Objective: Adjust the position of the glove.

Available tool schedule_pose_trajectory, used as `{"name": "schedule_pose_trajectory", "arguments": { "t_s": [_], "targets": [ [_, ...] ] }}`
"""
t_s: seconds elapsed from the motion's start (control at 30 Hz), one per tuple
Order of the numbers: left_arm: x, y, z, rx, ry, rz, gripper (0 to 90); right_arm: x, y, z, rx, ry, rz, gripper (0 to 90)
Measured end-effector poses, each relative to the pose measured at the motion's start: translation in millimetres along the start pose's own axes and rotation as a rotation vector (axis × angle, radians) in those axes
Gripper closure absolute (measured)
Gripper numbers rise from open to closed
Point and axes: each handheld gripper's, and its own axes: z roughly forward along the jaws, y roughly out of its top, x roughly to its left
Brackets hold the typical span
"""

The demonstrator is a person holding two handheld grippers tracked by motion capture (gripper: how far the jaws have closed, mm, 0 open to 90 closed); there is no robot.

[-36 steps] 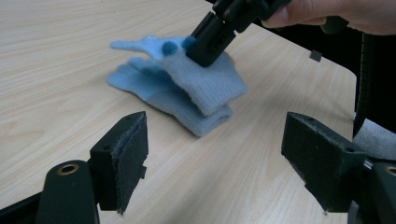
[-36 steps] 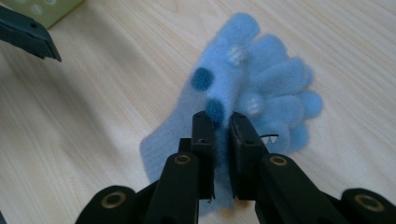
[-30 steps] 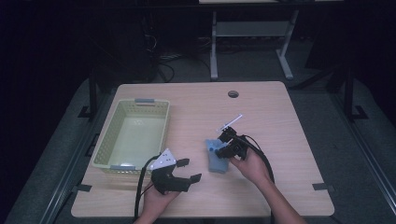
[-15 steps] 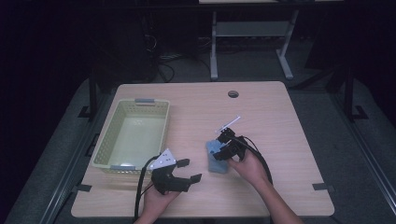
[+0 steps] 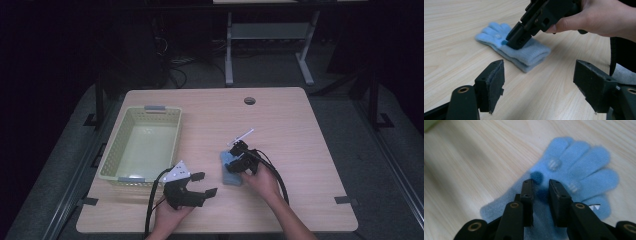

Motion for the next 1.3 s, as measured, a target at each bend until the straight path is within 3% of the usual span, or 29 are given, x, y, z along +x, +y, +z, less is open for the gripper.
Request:
{"name": "schedule_pose_trajectory", "arguments": {
  "t_s": [0.17,0.37,0.53,0.73,0.83,0.9,1.1,1.3],
  "targets": [
    [-1.4,0.0,1.6,0.007,-0.003,-0.019,26.3,-4.3,-0.8,-7.8,-0.034,0.046,0.018,59.6],
    [0.3,3.1,3.1,0.014,-0.015,-0.047,29.5,-9.9,-7.2,-18.7,-0.075,0.067,0.054,48.5],
    [6.8,5.8,9.8,0.058,-0.027,-0.106,32.2,-18.3,-14.1,-27.3,-0.119,0.099,0.111,44.1],
    [13.0,15.9,15.5,0.051,-0.014,-0.159,33.1,-25.3,-23.3,-32.2,-0.139,0.11,0.159,38.7],
    [14.7,20.5,21.0,0.074,0.003,-0.178,33.0,-29.6,-27.4,-34.3,-0.149,0.128,0.193,38.4],
    [15.6,21.4,25.8,0.086,0.009,-0.204,32.4,-31.3,-30.3,-36.0,-0.166,0.133,0.212,38.6],
    [25.1,22.6,41.0,0.117,-0.016,-0.335,30.4,-37.6,-41.9,-33.9,-0.157,0.152,0.275,38.7],
    [32.8,28.0,51.6,0.125,-0.005,-0.4,32.8,-40.3,-49.8,-32.1,-0.172,0.174,0.294,40.5]
  ]
}}
